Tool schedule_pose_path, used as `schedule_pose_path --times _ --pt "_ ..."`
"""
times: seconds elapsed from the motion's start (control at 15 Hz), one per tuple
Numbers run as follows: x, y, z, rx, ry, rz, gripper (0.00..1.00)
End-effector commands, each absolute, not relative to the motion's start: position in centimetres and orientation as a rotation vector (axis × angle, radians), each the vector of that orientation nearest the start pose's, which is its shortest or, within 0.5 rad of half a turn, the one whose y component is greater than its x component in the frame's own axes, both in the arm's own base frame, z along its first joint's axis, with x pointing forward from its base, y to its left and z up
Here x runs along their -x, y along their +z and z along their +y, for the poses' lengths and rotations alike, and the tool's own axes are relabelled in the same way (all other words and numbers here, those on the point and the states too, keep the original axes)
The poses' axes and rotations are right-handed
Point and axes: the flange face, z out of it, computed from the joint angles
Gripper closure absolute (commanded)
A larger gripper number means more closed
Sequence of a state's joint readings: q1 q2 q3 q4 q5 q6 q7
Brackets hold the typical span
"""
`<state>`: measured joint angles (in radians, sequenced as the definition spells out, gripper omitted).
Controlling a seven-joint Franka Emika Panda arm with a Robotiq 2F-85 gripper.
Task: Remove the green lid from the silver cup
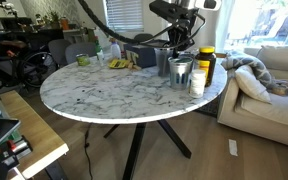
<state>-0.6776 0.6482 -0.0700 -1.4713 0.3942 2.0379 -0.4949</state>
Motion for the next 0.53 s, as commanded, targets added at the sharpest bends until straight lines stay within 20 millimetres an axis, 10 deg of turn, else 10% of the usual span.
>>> schedule_pose_path --times 0.0,0.47 --pt "-54.4 27.6 -46.1 2.775 -0.113 0.63 1.0" --pt "-55.2 26.4 -46.9 2.847 -0.177 0.779 1.0"
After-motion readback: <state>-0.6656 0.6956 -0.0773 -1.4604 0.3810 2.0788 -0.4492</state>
